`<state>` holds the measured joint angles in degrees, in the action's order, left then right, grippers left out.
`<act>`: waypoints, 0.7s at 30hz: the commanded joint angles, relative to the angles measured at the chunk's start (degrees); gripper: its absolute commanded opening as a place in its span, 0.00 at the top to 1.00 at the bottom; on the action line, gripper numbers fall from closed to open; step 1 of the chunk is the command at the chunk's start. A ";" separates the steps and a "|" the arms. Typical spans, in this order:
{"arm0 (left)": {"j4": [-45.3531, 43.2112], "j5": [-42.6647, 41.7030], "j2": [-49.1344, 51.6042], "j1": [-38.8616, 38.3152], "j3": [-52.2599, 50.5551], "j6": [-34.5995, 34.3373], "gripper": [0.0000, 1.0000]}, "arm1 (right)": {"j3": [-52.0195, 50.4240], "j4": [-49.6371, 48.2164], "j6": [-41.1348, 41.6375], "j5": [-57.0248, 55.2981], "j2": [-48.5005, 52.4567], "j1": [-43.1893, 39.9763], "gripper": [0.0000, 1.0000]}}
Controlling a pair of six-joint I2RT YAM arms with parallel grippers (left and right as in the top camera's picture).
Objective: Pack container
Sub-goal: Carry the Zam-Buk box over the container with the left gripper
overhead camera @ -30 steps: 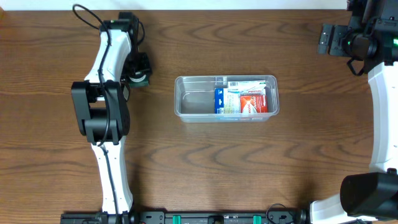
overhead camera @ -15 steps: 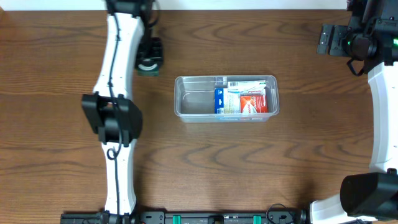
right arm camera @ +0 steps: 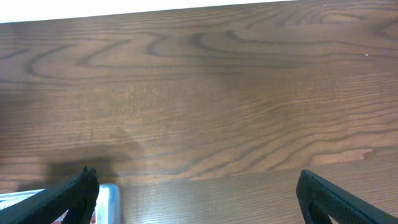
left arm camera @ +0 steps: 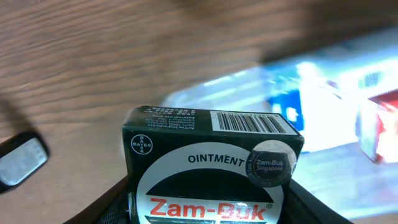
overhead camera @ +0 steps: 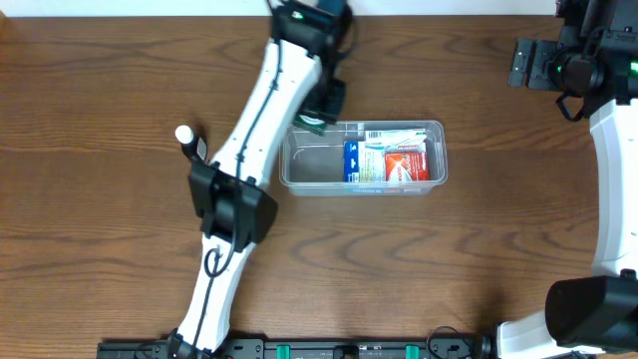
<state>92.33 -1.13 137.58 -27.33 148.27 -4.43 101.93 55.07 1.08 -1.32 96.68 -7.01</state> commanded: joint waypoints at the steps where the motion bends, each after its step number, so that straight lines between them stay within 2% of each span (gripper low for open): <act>1: 4.48 0.07 0.09 -3.89 1.09 2.05 0.48 | 0.26 0.04 0.81 -0.37 0.07 -0.22 0.01; 12: 4.48 0.55 0.09 -16.13 -1.44 12.96 0.50 | 0.26 0.04 0.81 -0.39 0.07 -0.22 0.01; 21: 4.48 0.74 0.09 -16.04 -9.86 14.73 0.56 | 0.26 0.04 0.81 -0.39 0.07 -0.22 0.01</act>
<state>92.36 -1.08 137.58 -44.51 140.00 8.47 101.93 55.07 1.08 -1.32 96.68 -7.01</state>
